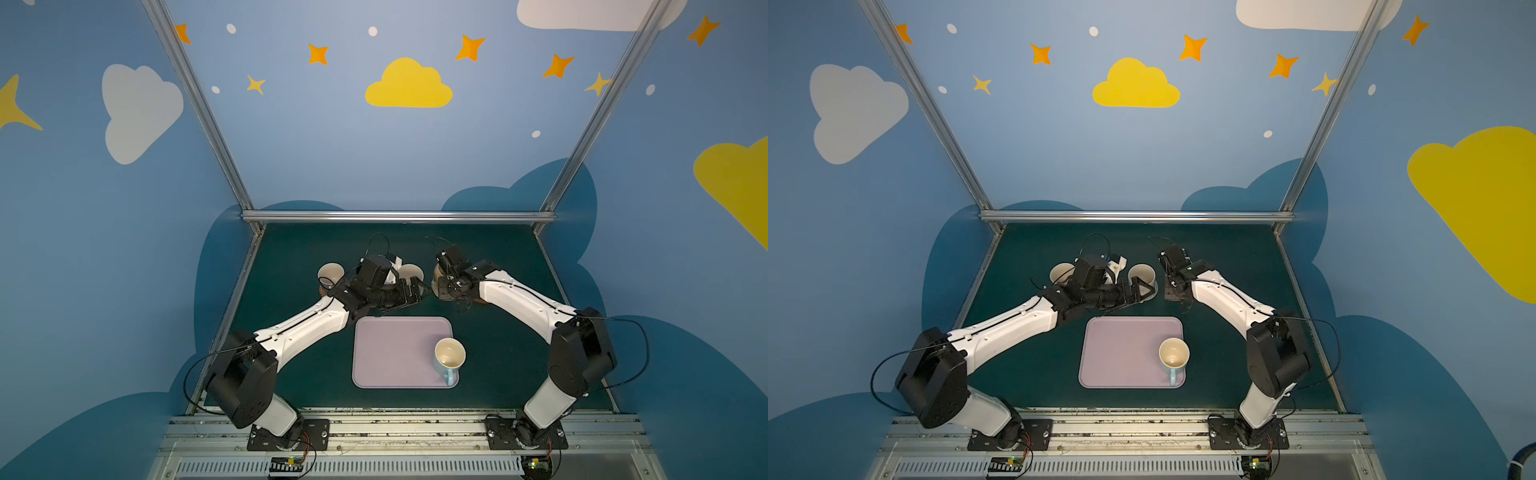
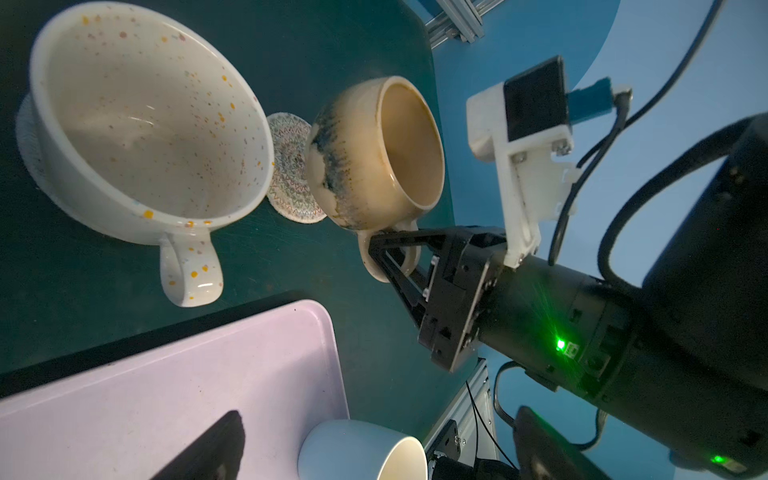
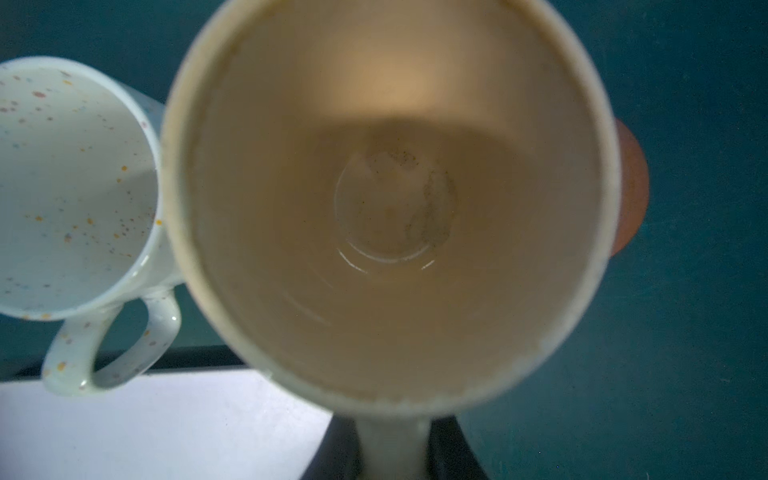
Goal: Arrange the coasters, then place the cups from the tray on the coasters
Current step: 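Lower the beige mug toward the multicolour coaster while the left gripper draws back, then set the beige mug down on the multicolour coaster with the right gripper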
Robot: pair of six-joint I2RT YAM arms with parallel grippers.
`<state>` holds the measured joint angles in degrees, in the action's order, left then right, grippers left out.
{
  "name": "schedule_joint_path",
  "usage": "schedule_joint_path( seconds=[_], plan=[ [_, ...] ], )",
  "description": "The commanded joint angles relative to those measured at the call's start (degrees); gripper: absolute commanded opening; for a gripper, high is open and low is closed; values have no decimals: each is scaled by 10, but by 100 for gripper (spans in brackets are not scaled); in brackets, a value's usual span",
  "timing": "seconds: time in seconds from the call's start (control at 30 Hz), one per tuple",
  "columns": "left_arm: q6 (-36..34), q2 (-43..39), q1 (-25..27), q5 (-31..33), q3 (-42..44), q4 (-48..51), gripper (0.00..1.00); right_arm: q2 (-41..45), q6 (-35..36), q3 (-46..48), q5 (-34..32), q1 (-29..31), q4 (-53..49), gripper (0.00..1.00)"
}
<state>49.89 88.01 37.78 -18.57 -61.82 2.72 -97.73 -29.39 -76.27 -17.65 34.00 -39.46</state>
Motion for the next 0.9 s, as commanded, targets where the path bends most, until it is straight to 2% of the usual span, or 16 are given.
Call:
schedule_joint_path(
  seconds=[0.0,0.33,0.87],
  plan=[
    [-7,15,-1,2,-9,-17,100,-8,0,-32,-8,-5,42,0],
    [3,26,-2,31,-20,-28,100,-43,-11,-36,4,-17,52,0],
    [5,40,-3,18,-31,-27,100,-60,-5,-21,-17,-18,60,0]
  ],
)
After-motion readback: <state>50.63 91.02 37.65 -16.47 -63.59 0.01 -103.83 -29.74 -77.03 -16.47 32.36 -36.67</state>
